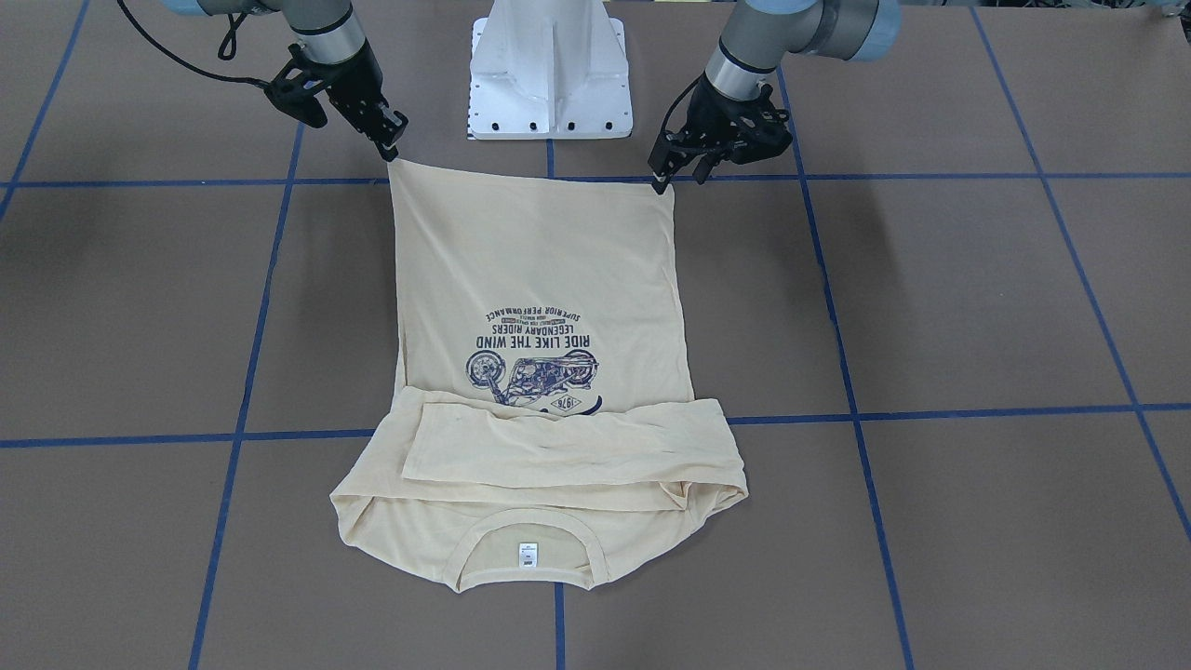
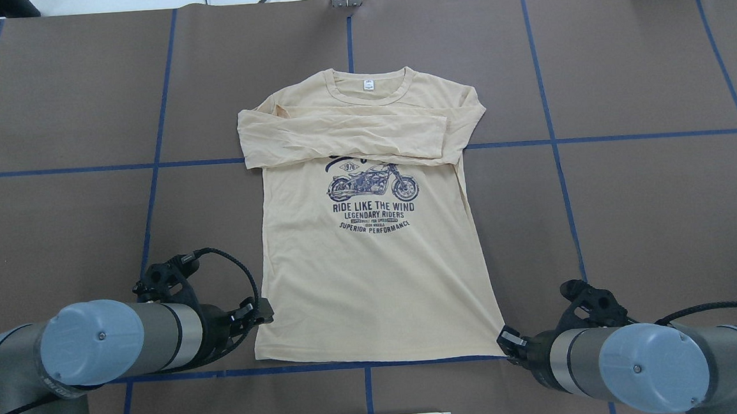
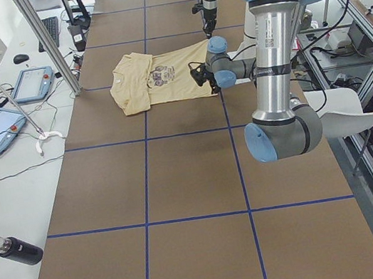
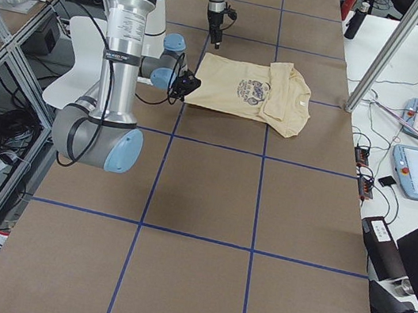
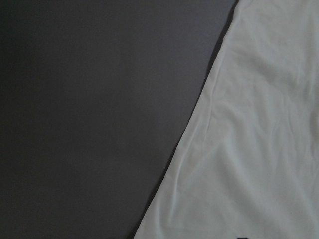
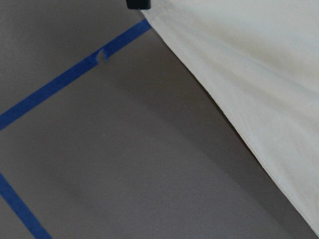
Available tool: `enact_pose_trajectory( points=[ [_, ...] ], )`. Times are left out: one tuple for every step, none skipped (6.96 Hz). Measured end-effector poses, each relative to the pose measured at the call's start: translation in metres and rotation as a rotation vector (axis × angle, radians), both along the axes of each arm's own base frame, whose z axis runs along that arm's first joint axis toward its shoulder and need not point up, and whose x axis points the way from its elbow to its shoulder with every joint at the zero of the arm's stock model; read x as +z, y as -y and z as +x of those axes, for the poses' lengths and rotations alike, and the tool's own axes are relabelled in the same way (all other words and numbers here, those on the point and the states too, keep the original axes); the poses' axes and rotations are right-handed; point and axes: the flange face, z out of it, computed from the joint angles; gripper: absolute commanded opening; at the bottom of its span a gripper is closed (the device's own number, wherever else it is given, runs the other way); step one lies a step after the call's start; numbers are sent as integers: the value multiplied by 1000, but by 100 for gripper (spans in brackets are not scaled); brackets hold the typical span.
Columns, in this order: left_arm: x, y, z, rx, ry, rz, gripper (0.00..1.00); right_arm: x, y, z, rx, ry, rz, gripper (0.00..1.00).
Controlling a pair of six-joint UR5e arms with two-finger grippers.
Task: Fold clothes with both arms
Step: 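Move the left gripper down to the hem corner nearest it, then grasp both hem corners nearest the robot with both grippers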
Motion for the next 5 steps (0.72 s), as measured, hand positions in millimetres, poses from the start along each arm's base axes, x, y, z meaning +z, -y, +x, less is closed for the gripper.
enact_pose_trajectory(
  points=[
    [2,-5,4,-3,2,-23,78,0,0,0,-1,1,0,0],
    [5,-8,9,-4,7,-35,77,-1,0,0,-1,2,-1,0],
    [6,-13,13,-3,10,-44,76,-1,0,0,-1,2,-1,0],
    [8,-19,20,3,15,-51,75,-1,0,0,-2,3,-1,0],
    [11,-23,26,9,22,-54,72,-1,0,0,-2,3,-1,0]
  ],
)
